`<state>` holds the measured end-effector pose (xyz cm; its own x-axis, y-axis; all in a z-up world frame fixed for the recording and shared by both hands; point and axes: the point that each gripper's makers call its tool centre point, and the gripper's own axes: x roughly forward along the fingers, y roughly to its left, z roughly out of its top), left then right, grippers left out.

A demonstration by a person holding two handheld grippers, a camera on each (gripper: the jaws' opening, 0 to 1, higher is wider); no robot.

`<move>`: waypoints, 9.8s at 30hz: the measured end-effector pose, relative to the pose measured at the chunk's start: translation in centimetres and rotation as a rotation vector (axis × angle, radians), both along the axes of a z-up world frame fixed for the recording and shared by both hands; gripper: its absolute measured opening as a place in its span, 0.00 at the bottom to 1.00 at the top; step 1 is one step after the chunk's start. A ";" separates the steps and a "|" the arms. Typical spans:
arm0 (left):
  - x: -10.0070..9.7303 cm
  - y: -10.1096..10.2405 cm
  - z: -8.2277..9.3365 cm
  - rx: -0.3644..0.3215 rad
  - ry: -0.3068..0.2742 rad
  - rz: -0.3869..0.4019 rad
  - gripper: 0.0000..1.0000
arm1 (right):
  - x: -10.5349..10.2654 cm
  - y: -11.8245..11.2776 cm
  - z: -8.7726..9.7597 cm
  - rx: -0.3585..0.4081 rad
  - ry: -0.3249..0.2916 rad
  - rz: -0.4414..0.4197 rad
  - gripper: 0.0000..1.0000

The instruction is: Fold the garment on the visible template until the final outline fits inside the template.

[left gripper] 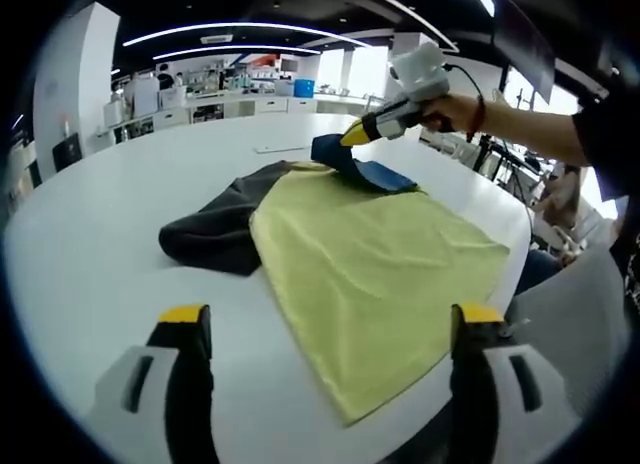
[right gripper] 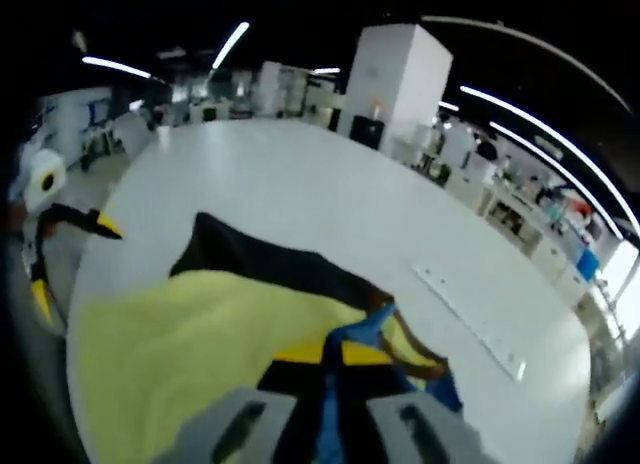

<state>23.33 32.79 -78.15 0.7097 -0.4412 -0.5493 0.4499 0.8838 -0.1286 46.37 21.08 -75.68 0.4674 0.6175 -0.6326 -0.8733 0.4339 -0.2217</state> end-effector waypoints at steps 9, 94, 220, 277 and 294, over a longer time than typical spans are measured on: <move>-0.1 0.0 0.0 0.003 0.003 0.000 0.97 | -2.5 1.1 -0.9 0.033 0.071 0.040 0.00; 0.1 -0.9 1.4 -0.012 -0.064 -0.041 0.99 | -5.3 5.8 -4.5 0.357 0.421 -0.362 0.00; -0.3 0.6 4.5 -0.022 -0.074 0.131 0.90 | -2.6 -18.2 -8.4 0.111 0.079 -0.537 0.03; 0.9 3.2 3.9 -0.018 -0.060 0.198 0.83 | -1.6 -23.2 -8.6 0.052 0.107 -0.536 0.00; 1.8 3.1 4.0 -0.014 -0.058 0.213 0.82 | -1.9 -22.1 -6.5 0.235 0.197 -0.563 0.45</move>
<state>25.14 35.91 -74.10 0.8179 -0.2852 -0.4996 0.2600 0.9580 -0.1211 44.46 -0.98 -82.18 0.6498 0.4440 -0.6170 -0.5119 0.8556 0.0766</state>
